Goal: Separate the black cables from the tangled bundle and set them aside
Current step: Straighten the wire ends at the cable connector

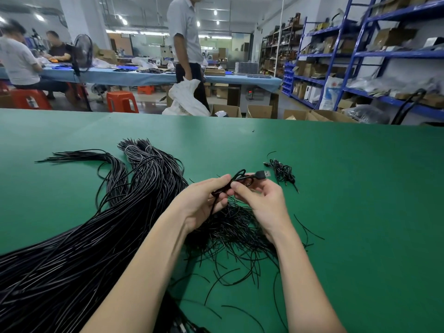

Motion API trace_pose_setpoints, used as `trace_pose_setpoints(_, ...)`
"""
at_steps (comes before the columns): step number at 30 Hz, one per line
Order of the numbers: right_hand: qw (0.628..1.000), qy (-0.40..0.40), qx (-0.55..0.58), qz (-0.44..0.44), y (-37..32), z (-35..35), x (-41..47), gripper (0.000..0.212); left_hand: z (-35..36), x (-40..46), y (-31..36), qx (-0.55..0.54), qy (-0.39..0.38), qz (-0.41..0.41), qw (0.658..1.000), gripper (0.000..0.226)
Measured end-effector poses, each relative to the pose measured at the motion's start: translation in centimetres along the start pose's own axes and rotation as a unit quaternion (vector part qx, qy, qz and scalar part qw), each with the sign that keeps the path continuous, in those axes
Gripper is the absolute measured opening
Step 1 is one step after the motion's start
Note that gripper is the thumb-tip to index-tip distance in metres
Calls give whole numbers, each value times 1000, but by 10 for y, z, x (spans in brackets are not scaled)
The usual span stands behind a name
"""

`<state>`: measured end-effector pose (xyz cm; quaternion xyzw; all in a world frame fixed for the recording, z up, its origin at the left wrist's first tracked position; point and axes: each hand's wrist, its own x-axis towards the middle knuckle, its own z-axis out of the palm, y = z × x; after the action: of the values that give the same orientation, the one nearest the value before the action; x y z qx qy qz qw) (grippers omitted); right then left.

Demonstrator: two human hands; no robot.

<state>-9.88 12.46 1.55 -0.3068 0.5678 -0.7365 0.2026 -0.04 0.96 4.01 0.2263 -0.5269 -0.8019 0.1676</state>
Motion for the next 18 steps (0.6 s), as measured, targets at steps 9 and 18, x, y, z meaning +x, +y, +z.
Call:
trace_pose_setpoints(9,981,-131,65,131,-6,-30,-7,21,-1,-5,2,-50,-37,-35,997,8)
trace_pose_setpoints(18,935,-285,-148,148,-28,-48,-7,7,-12,-22,16,228,-240,-69,941,3)
